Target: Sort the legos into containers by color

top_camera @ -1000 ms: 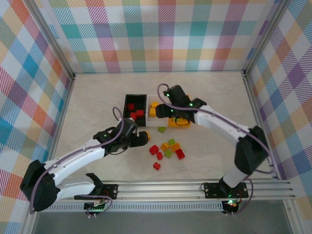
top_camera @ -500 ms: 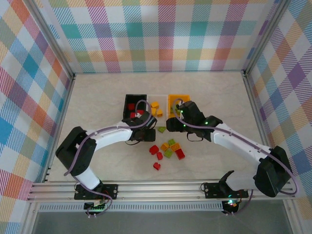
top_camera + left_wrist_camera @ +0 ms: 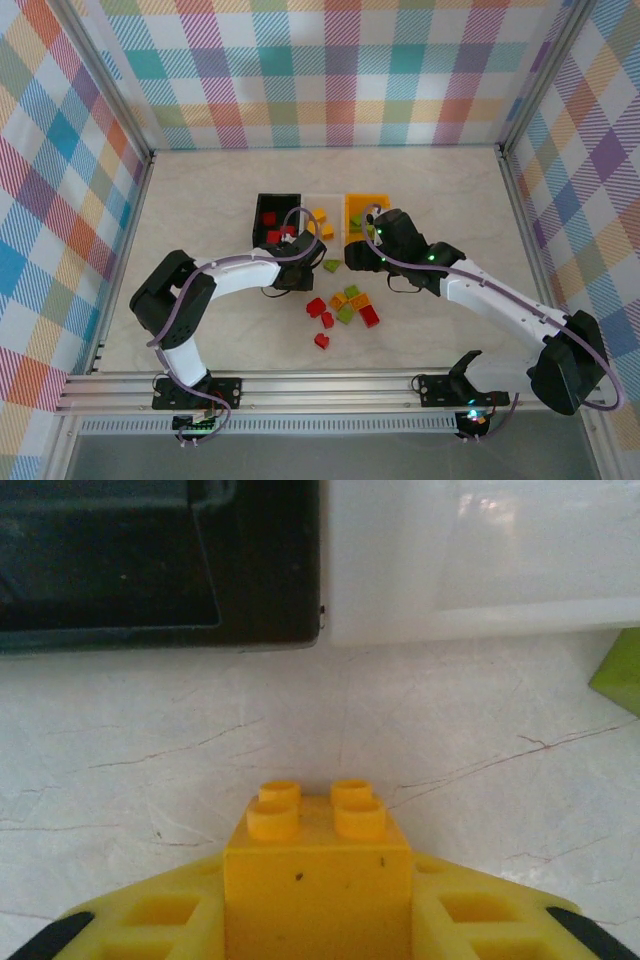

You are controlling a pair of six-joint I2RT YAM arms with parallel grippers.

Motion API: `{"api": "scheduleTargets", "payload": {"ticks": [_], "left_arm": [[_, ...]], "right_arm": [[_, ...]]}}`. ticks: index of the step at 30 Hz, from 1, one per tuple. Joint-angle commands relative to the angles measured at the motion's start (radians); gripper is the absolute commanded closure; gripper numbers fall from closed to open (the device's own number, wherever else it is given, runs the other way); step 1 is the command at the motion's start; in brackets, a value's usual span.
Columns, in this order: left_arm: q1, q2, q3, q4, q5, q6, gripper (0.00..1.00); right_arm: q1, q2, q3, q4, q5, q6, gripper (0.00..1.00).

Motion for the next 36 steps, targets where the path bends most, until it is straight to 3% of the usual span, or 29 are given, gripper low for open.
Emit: {"api": "scheduleTargets", "payload": {"ticks": [1,5,10,19,26,29,34,36], "left_arm": [[0.005,-0.064,-0.022,-0.015,0.002,0.000,0.67],[-0.018,-0.167,-0.013,-0.080,0.012,-0.014,0.70],[-0.014,-0.212,0.146,-0.141,0.034,0.001,0.69],[0.098,0.166,0.610,-0.234,0.046,0.041,0.71],[0.116,0.377,0.834,-0.305,-0.008,0.047,0.71],[0.116,0.412,0.874,-0.314,0.006,0.035,0.57],[0.102,0.366,0.866,-0.288,0.037,0.023,0.23],[0.087,0.326,0.856,-0.278,0.042,0.025,0.15]], "right_arm": [[-0.001,-0.032,-0.017,0.010,0.018,-0.001,0.31],[-0.003,-0.052,-0.034,0.010,0.025,0.008,0.31],[-0.010,-0.077,-0.070,0.032,0.031,0.035,0.30],[-0.015,-0.111,-0.102,0.002,0.041,0.057,0.30],[-0.017,-0.145,-0.114,-0.010,0.028,0.060,0.30],[-0.017,-0.146,-0.114,-0.017,0.015,0.060,0.29],[-0.016,-0.149,-0.118,-0.027,0.002,0.064,0.26],[-0.016,-0.151,-0.120,-0.030,-0.001,0.065,0.26]]}}
